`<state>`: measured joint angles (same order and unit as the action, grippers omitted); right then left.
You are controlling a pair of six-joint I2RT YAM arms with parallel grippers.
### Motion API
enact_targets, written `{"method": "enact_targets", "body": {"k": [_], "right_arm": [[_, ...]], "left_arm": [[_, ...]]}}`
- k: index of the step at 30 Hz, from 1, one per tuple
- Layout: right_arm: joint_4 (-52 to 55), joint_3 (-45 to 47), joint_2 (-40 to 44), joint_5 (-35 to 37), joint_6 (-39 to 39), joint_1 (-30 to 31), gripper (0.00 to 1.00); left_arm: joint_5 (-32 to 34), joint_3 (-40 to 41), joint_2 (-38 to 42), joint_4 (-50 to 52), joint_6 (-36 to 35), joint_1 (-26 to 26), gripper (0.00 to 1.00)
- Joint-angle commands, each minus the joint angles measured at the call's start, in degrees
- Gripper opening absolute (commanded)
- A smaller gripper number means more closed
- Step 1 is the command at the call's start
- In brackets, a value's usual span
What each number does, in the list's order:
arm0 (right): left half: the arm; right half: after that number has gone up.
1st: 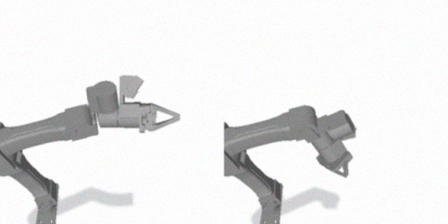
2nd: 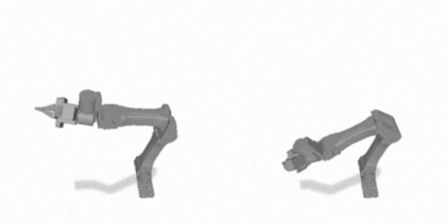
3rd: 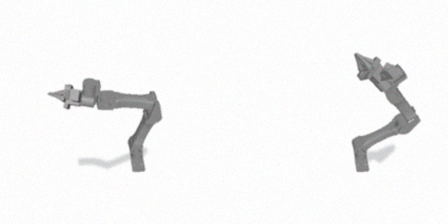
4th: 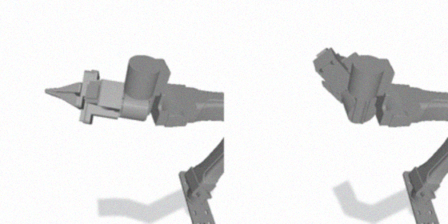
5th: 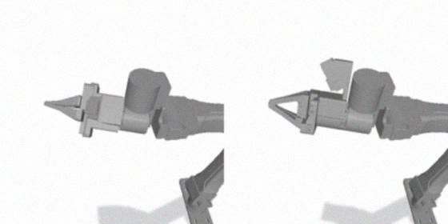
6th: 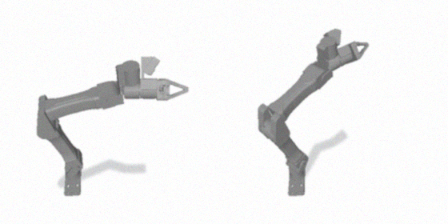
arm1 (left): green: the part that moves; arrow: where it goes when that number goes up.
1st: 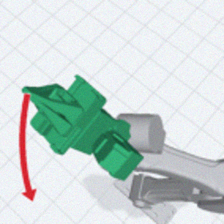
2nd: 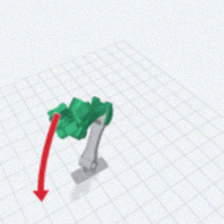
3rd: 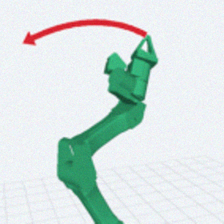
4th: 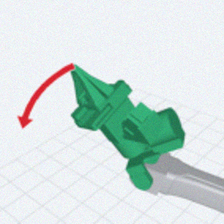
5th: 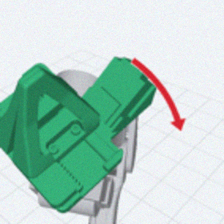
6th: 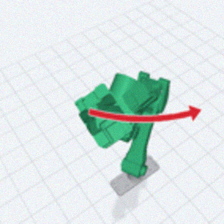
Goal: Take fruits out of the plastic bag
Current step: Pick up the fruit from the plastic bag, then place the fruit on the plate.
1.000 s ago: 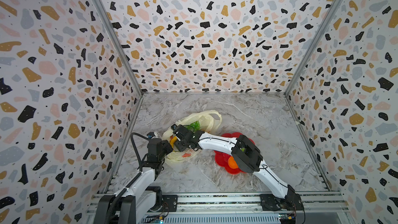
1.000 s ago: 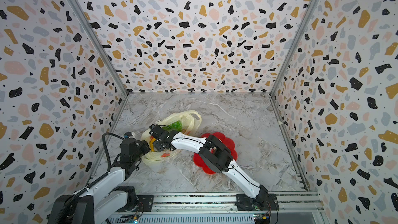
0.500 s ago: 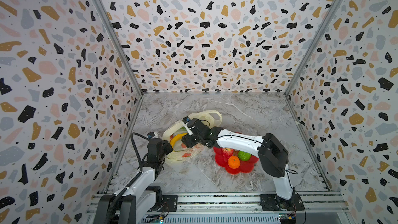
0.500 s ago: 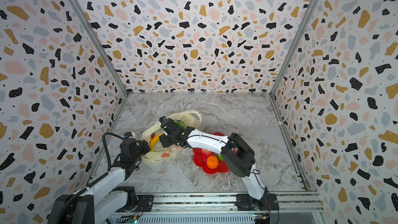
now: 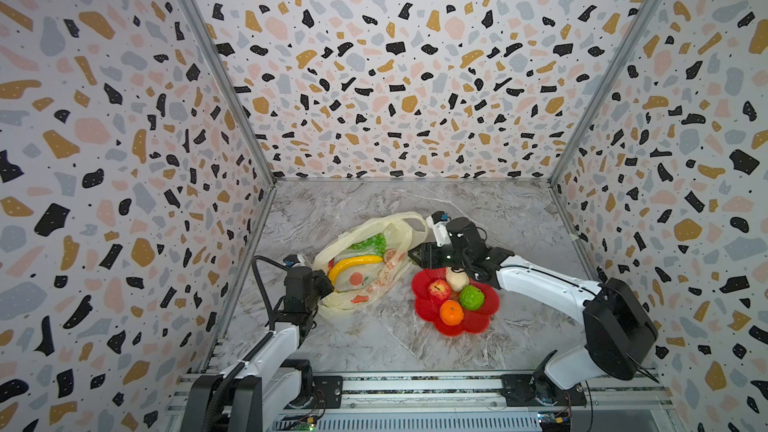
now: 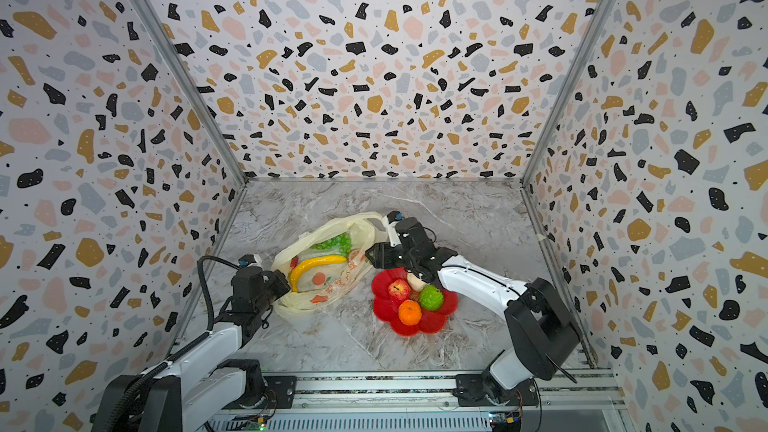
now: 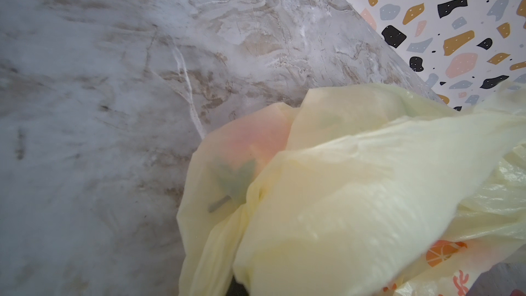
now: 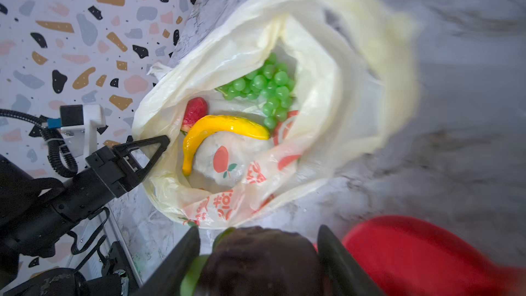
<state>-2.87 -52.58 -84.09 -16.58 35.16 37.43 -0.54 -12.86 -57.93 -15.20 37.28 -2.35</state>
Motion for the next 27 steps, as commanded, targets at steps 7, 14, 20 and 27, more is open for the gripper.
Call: {"method": "enact_targets", "body": {"k": [7,14,20,27], "right_arm": [[-1.6,12.9,11.3,-11.5,1.2,-16.1,0.58],[-2.4,17.4,13.2,-14.3,1.2,-22.8,0.58],[-5.0,20.4,12.9,-14.5,3.1,-23.2,0.58],[-6.5,22.2,11.8,-13.8,3.9,-23.2,0.58]], "left_arm": [[0.8,0.4,0.4,-2.2,-0.3,0.1,0.05],[0.9,0.5,0.6,-2.3,-0.1,0.1,0.05],[1.1,0.6,0.9,-2.3,-0.1,0.1,0.05],[1.1,0.7,1.0,-2.4,-0.1,0.1,0.05]]}}
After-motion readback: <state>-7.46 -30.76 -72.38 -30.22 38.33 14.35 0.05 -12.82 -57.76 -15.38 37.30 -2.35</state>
